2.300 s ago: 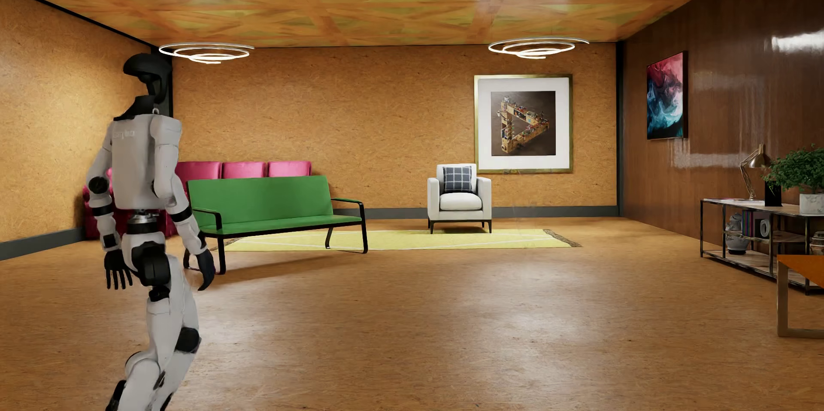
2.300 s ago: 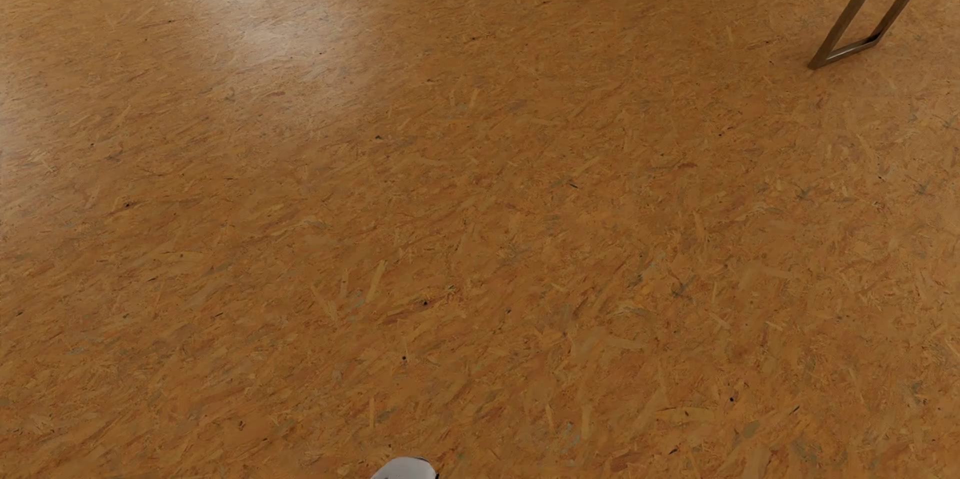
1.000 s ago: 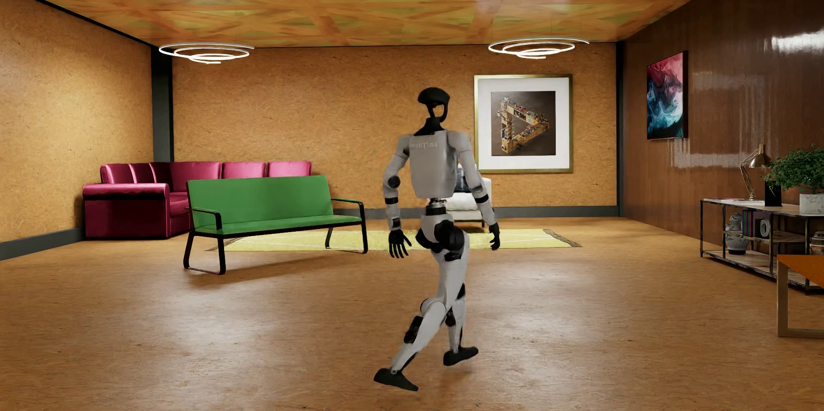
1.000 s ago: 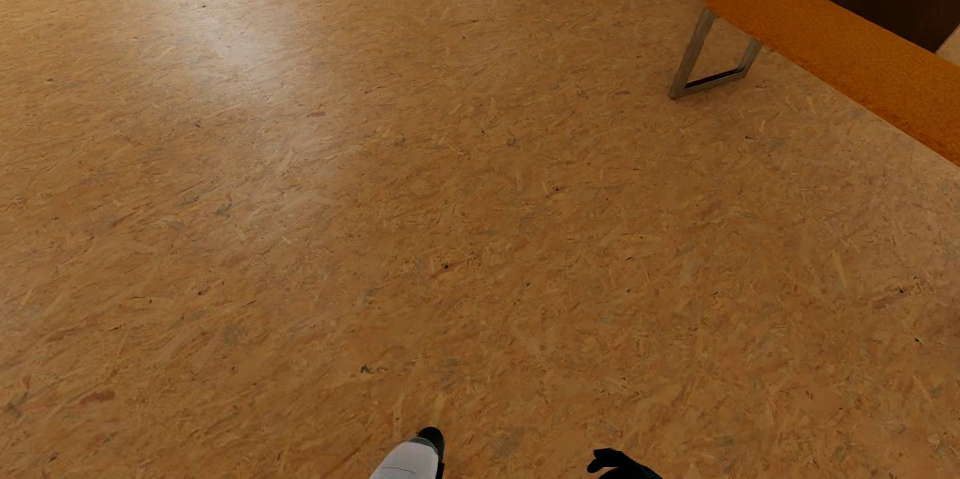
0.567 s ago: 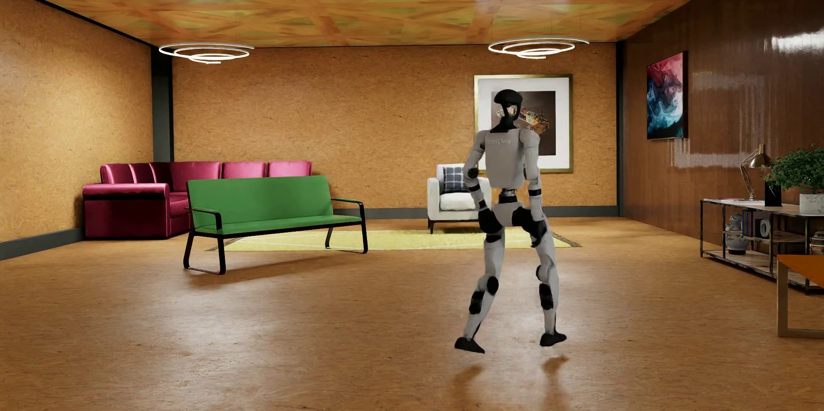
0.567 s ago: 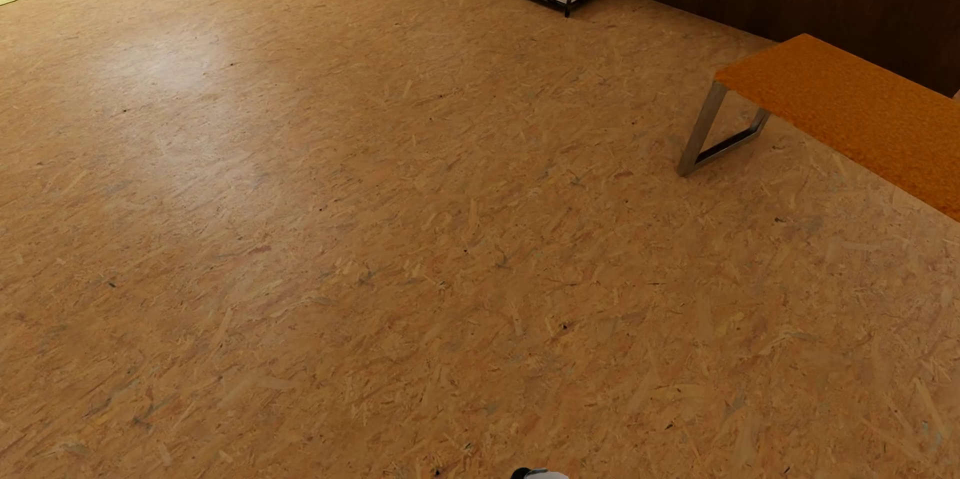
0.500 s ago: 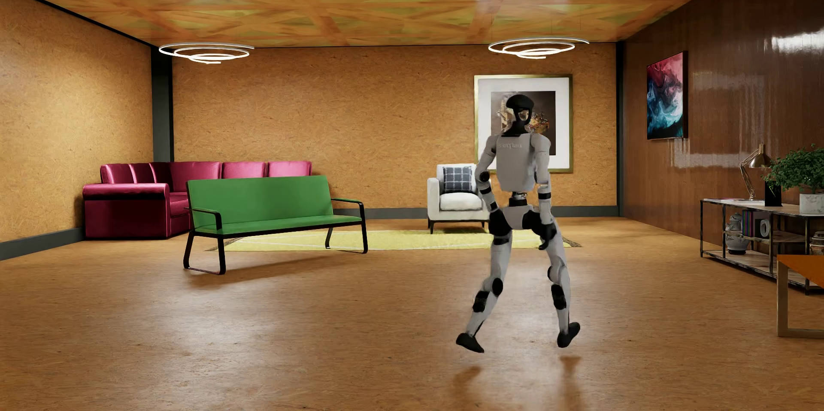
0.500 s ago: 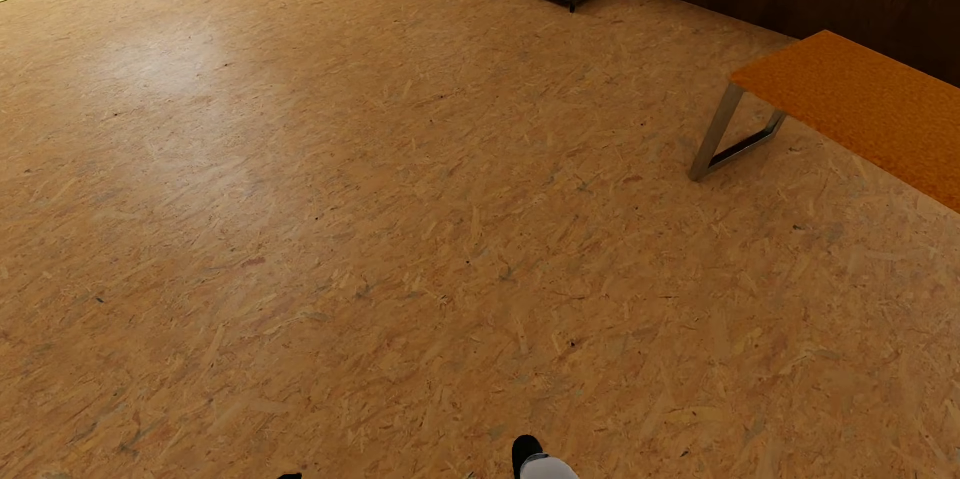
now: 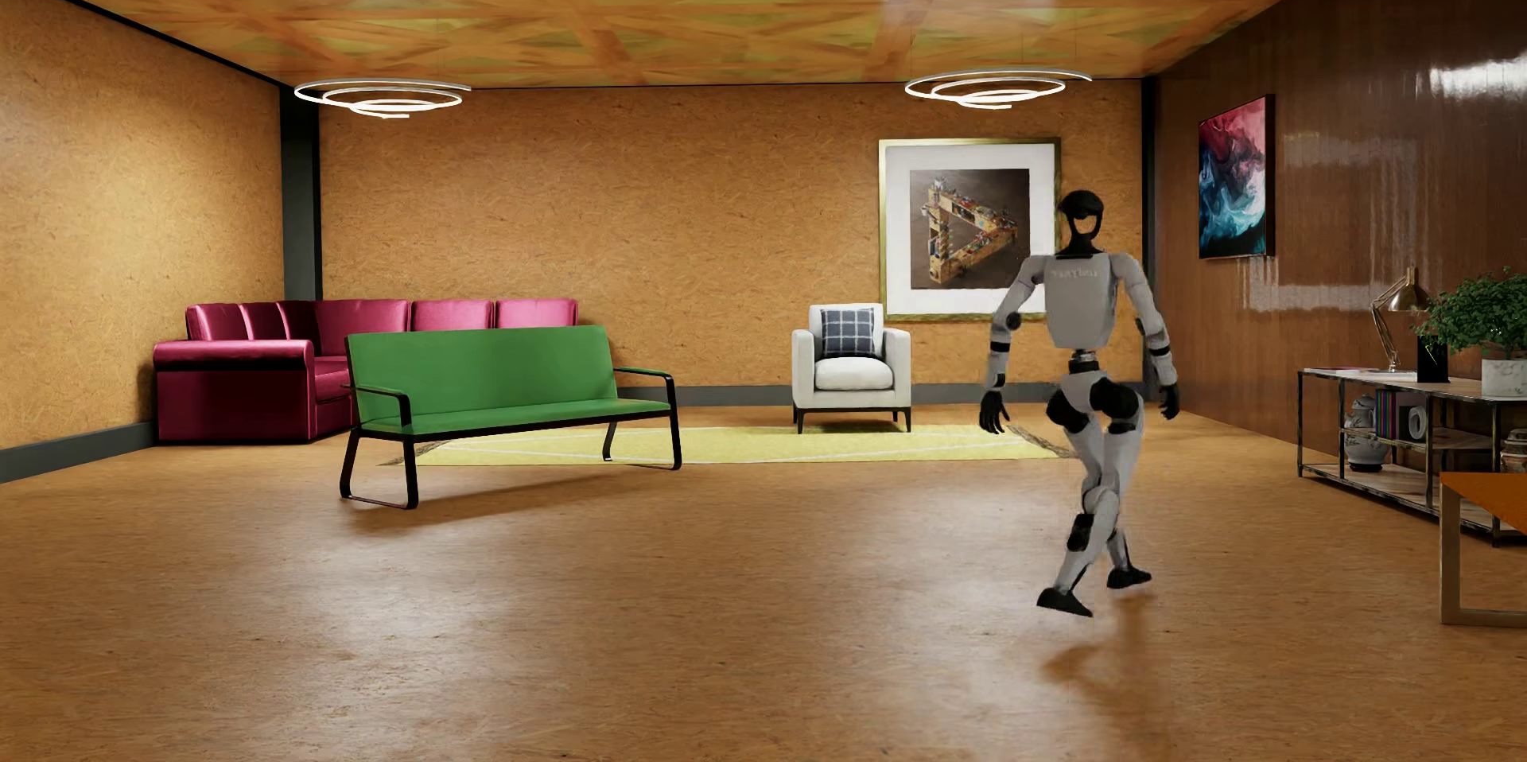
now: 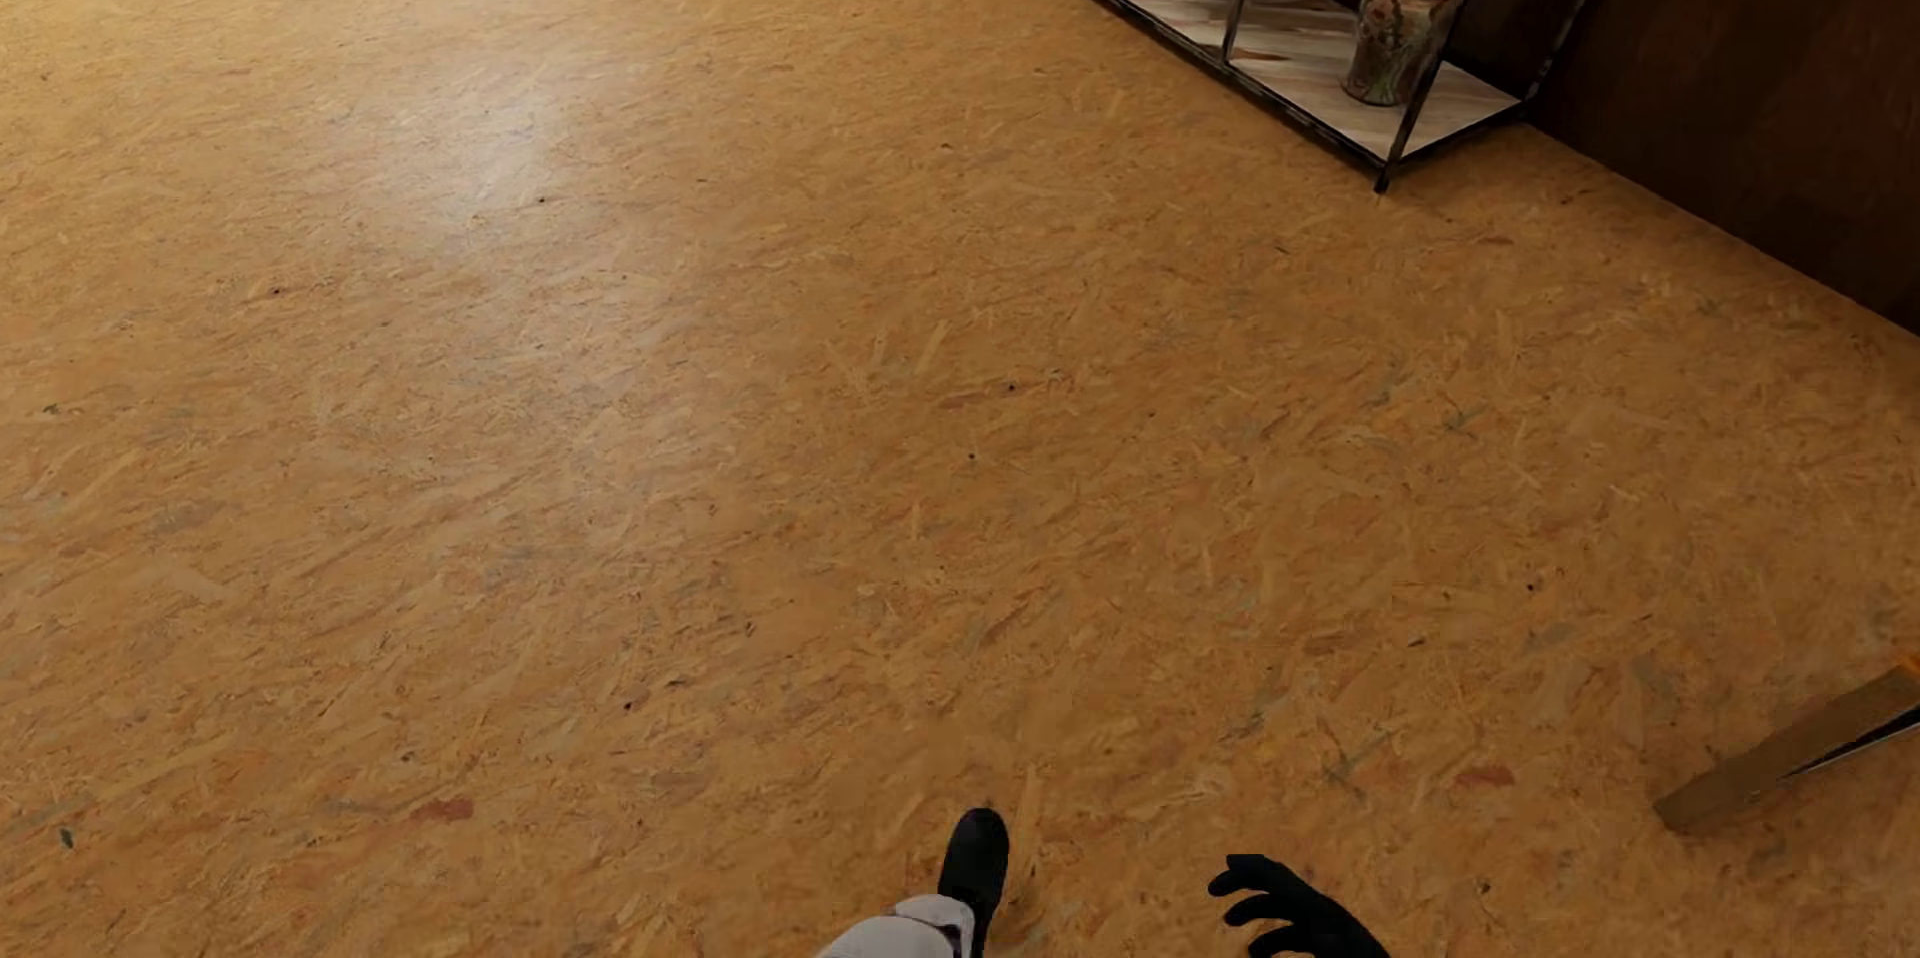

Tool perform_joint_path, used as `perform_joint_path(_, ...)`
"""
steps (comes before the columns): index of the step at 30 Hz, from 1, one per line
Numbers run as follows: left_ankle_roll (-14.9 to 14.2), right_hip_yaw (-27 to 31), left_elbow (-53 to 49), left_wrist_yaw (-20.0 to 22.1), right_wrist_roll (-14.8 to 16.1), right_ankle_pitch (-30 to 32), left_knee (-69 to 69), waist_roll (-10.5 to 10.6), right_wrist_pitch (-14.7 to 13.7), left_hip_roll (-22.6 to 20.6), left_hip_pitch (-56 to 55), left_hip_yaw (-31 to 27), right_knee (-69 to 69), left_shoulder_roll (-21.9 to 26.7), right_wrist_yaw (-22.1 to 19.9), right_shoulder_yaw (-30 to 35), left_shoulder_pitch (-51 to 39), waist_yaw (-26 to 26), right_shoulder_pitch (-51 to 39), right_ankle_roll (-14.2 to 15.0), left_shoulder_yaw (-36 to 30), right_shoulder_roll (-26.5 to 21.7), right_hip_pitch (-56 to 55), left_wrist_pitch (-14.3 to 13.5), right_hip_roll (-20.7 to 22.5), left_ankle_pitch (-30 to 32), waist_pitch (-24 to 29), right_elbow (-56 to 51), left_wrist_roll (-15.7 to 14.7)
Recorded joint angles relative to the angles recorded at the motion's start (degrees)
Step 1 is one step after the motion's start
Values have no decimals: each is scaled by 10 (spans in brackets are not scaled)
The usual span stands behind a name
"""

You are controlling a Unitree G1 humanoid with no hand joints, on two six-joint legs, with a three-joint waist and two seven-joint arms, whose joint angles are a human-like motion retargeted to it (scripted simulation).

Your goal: Walk towards the light gray armchair

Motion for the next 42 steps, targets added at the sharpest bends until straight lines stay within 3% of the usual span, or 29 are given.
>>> perform_joint_path(1, 0, 0, 17, 0, 0, 42, 225, 3, 0, -8, -18, 0, 10, -1, 0, -11, 4, -5, 0, 0, -3, 2, 21, 0, -9, -247, 5, -7, 0)
perform_joint_path(2, 0, 0, 35, 0, 0, 112, 299, 0, 0, -21, -25, 0, 55, 1, 0, -25, 2, -9, 11, 0, -14, 9, 36, 0, -25, -364, 11, 1, 0)
perform_joint_path(3, 0, 0, 41, 0, 0, 204, 371, -8, 0, -31, -49, 0, 157, -3, 0, -29, 3, -19, 22, 0, -1, 22, 1, 0, -49, -349, 4, 30, 0)
perform_joint_path(4, 0, 0, 51, 0, 0, 262, 437, -13, 0, -62, -28, 0, 292, -4, 0, -23, -12, -30, 33, 0, -9, 30, -31, 0, -74, -375, 21, 77, 0)
perform_joint_path(5, 0, 0, 38, 0, 0, 266, 439, -4, 0, -86, 7, 0, 460, -6, 0, -4, -31, -42, 40, 0, -25, 29, -106, 0, -69, -399, 28, 117, 0)
perform_joint_path(6, 0, 0, 5, 0, 0, 238, 411, 2, 0, -115, 56, 0, 590, -9, 0, 32, -45, -63, 43, 0, -32, 25, -184, 0, -70, -395, 31, 152, 0)
perform_joint_path(8, 0, 0, -81, 0, 0, 242, 327, 28, 0, -134, 188, 0, 639, -18, 0, 65, -61, -133, 83, 0, -11, 27, -309, 0, -48, -355, 34, 193, 0)
perform_joint_path(10, 0, 0, -145, 0, 0, 332, 251, 44, 0, -124, 295, 0, 467, -26, 0, 94, -84, -209, 124, 0, 3, 30, -410, 0, -28, -312, 30, 204, 0)
perform_joint_path(12, 0, 0, -206, 0, 0, 401, 206, 39, 0, -93, 385, 0, 222, -21, 0, 95, -110, -257, 162, 0, 7, 39, -469, 0, -40, -281, 25, 200, 0)
perform_joint_path(13, 0, 0, -240, 0, 0, 329, 200, 27, 0, -80, 429, 0, 117, -11, 0, 100, -121, -260, 176, 0, 9, 44, -486, 0, -52, -258, 21, 190, 0)
perform_joint_path(15, 0, 0, -303, 0, 0, 96, 207, 13, 0, -40, 461, 0, 23, 3, 0, 94, -126, -285, 175, 0, 29, 55, -530, 0, -79, -205, 7, 198, 0)
perform_joint_path(16, 0, 0, -310, 0, 0, 80, 217, 14, 0, -14, 483, 0, 31, 2, 0, 87, -127, -304, 174, 0, 37, 52, -541, 0, -84, -152, 12, 193, 0)
perform_joint_path(17, 0, 0, -295, 0, 0, 149, 232, 19, 0, 1, 497, 0, 55, -5, 0, 86, -122, -307, 168, 0, 40, 47, -559, 0, -75, -93, 7, 199, 0)
perform_joint_path(18, 0, 0, -268, 0, 0, 271, 273, 27, 0, 15, 488, 0, 91, -12, 0, 85, -110, -296, 158, 0, 42, 42, -580, 0, -53, -7, -9, 206, 0)
perform_joint_path(19, 0, 0, -223, 0, 0, 352, 352, 37, 0, 24, 450, 0, 154, -22, 0, 80, -100, -278, 147, 0, 40, 39, -596, 0, -28, 73, -20, 216, 0)
perform_joint_path(20, 0, 0, -178, 0, 0, 352, 465, 45, 0, 29, 403, 0, 209, -28, 0, 80, -98, -260, 128, 0, 29, 32, -570, 0, 0, 53, -4, 221, 0)
perform_joint_path(22, 0, 0, -106, 0, 0, 309, 681, 38, 0, 12, 273, 0, 177, -30, 0, 66, -105, -218, 80, 0, -10, 22, -430, 0, 39, -227, 28, 217, 0)
perform_joint_path(23, 0, 0, -90, 0, 0, 269, 717, 21, 0, -3, 200, 0, 142, -25, 0, 69, -94, -186, 58, 0, -17, 18, -359, 0, 39, -330, 28, 208, 0)
perform_joint_path(24, 0, 0, -76, 0, 0, 225, 685, 6, 0, -16, 164, 0, 97, -16, 0, 73, -83, -150, 51, 0, -29, 1, -263, 0, 29, -383, 46, 158, 0)
perform_joint_path(27, 0, 0, -47, 0, 0, 87, 430, -23, 0, -12, 45, 0, 1, 4, 0, 26, -46, -58, -12, 0, -3, -12, -84, 0, -3, -377, 46, 102, 0)
perform_joint_path(29, 0, 0, -27, 0, 0, 33, 219, -21, 0, 11, 4, 0, -8, 10, 0, 8, -37, -14, -63, 0, 9, -23, -23, 0, -9, -349, 30, 65, 0)
perform_joint_path(31, 0, 0, -11, 0, 0, 46, 234, -31, 0, 29, -32, 0, 14, 14, 0, -16, -23, 23, -81, 0, 21, -26, 34, 0, -45, -363, 32, 32, 0)
perform_joint_path(32, 0, 0, 4, 0, 0, 92, 294, -39, 0, 24, -37, 0, 51, 13, 0, -27, -17, 35, -73, 0, 20, -17, 53, 0, -65, -352, 32, 22, 0)
perform_joint_path(33, 0, 0, 22, 0, 0, 180, 359, -54, 0, 14, -54, 0, 125, 10, 0, -33, -13, 36, -57, 0, 18, -3, 36, 0, -78, -314, 18, 22, 0)
perform_joint_path(35, 0, 0, 43, 0, 0, 378, 433, -80, 0, -48, 4, 0, 372, 3, 0, -23, -24, -4, -14, 0, 12, 21, -41, 0, -98, -325, 37, 45, 0)
perform_joint_path(37, 0, 0, 4, 0, 0, 294, 396, -76, 0, -78, 113, 0, 570, -12, 0, 41, -38, -59, 2, 0, 19, 39, -173, 0, -75, -358, 52, 102, 0)
perform_joint_path(38, 0, 0, -34, 0, 0, 275, 356, -56, 0, -69, 171, 0, 574, -23, 0, 16, -44, -95, 32, 0, 32, 56, -243, 0, -43, -359, 48, 125, 0)
perform_joint_path(41, 0, 0, -174, 0, 0, 384, 244, -30, 0, -52, 341, 0, 271, -26, 0, 73, -68, -205, 109, 0, 53, 55, -375, 0, -14, -363, 48, 184, 0)
perform_joint_path(42, 0, 0, -217, 0, 0, 355, 230, -33, 0, -48, 374, 0, 148, -21, 0, 79, -91, -230, 127, 0, 56, 54, -406, 0, -24, -374, 44, 201, 0)
